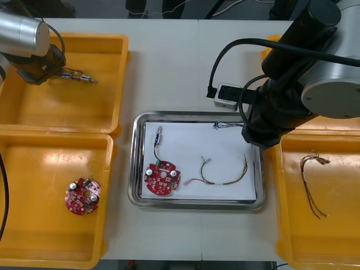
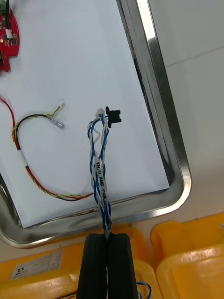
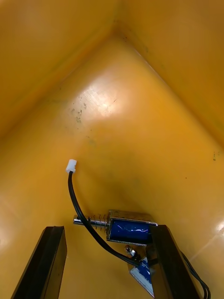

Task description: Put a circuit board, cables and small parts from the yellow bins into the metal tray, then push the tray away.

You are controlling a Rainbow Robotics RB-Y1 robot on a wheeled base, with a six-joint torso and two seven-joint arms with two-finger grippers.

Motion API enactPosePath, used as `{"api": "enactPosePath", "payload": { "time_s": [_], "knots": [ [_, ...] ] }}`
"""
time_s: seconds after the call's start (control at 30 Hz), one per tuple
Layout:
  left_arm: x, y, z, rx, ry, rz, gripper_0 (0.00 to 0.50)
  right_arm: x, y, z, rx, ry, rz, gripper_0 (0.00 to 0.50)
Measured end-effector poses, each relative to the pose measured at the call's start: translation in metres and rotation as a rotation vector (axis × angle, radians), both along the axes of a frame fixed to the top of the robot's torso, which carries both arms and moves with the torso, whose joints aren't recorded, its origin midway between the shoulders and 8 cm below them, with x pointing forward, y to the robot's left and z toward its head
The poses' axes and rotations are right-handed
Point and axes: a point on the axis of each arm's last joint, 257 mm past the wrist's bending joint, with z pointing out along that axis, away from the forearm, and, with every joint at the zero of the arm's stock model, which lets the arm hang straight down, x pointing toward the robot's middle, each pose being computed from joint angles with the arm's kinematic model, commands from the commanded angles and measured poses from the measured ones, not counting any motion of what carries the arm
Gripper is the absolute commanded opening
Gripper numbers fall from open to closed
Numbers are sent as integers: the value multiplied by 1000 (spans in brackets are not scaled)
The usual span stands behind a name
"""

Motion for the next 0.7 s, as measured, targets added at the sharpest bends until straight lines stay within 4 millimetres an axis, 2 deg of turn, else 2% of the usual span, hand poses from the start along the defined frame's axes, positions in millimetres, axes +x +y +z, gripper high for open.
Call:
{"api": "enactPosePath", "payload": {
  "time_s": [0.43, 0.47, 0.5, 0.57, 0.6, 0.7],
  "knots": [
    [-2, 1, -5, 17, 13, -11, 500, 18, 15, -29, -44, -8, 67, 0],
    [-2, 0, -6, 23, 16, -14, 412, 21, 16, -29, -44, -13, 66, 0],
    [-3, 0, -7, 29, 19, -17, 350, 23, 19, -30, -44, -18, 71, 0],
    [-3, 0, -8, 39, 24, -21, 32, 28, 24, -31, -45, -29, 98, 0],
    [-3, 0, -9, 42, 25, -22, 0, 29, 27, -31, -43, -35, 111, 0],
    [-3, 0, -9, 44, 26, -23, 0, 34, 35, -38, -25, -45, 131, 0]
  ]
}}
